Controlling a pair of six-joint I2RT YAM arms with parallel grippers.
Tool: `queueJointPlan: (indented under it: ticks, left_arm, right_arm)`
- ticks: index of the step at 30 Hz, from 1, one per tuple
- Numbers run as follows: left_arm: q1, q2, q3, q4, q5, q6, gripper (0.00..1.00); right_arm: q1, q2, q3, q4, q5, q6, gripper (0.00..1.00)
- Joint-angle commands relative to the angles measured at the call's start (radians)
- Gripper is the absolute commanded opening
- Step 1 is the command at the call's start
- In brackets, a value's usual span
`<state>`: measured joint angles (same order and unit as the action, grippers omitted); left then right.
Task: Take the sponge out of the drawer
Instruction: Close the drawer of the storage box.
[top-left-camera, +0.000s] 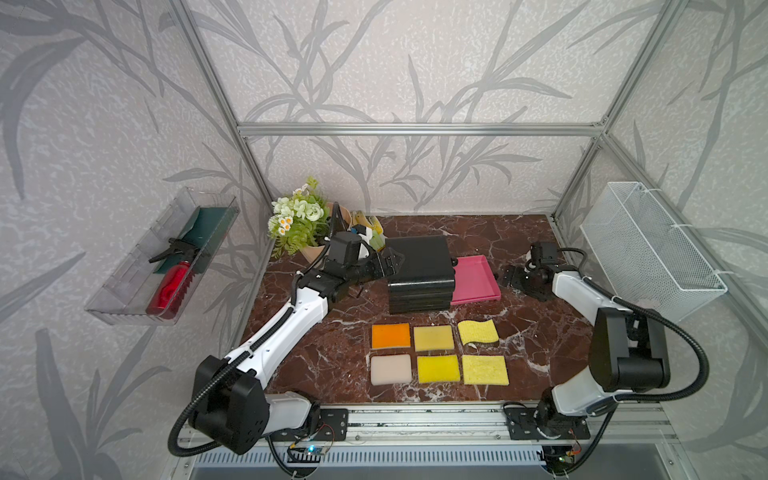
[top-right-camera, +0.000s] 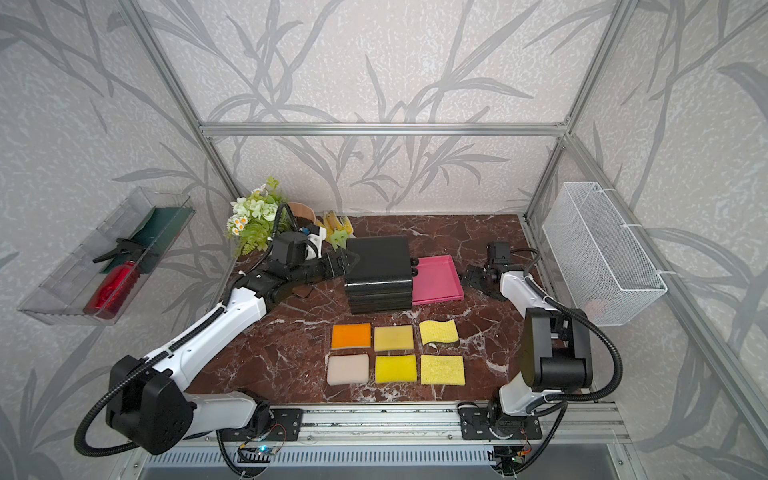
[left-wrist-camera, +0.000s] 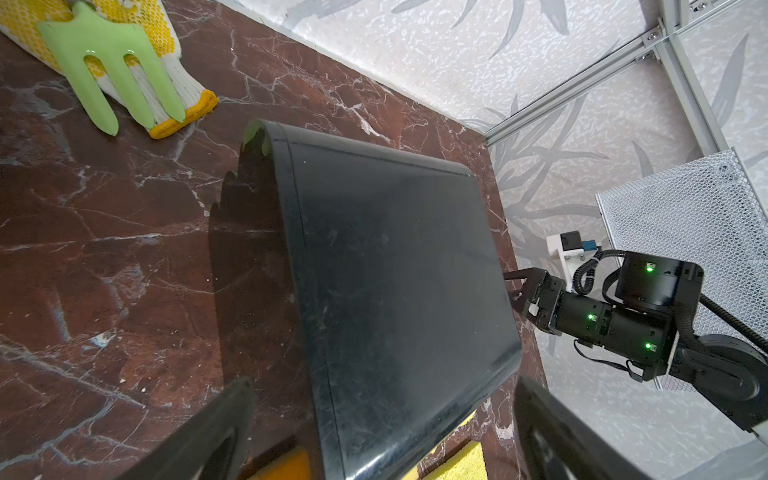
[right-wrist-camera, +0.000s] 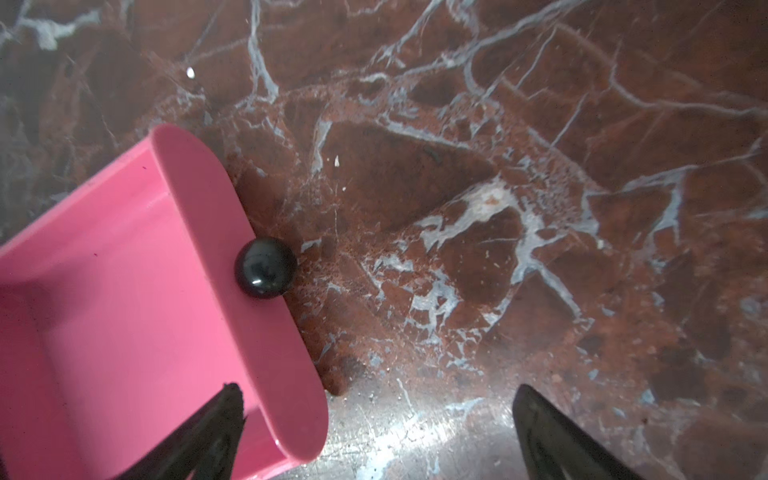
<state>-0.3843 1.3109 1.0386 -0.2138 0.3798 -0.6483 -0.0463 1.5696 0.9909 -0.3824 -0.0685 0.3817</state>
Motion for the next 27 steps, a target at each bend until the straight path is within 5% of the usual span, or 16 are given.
queueJointPlan:
  ticks: [1,11,19,27]
  left_arm:
    - [0.005,0.001,-0.015,0.030,0.021,-0.004,0.96]
    - [0.005,0.020,-0.001,0.025,0.034,0.010,0.96]
    - [0.006,0.072,0.069,-0.144,-0.093,0.085,0.95]
    - [0.005,0.109,0.077,-0.099,0.027,0.085,0.95]
  right_arm:
    - [-0.023,-0.021,-0.015,0.031,0.007,0.009,0.99]
    - [-0.024,0.131,0.055,-0.056,0.023,-0.045,0.99]
    - [-0.017,0.176,0.044,-0.039,-0.049,-0.081,0.99]
    - [0.048,0.200,0.047,-0.036,-0.046,-0.105,0.99]
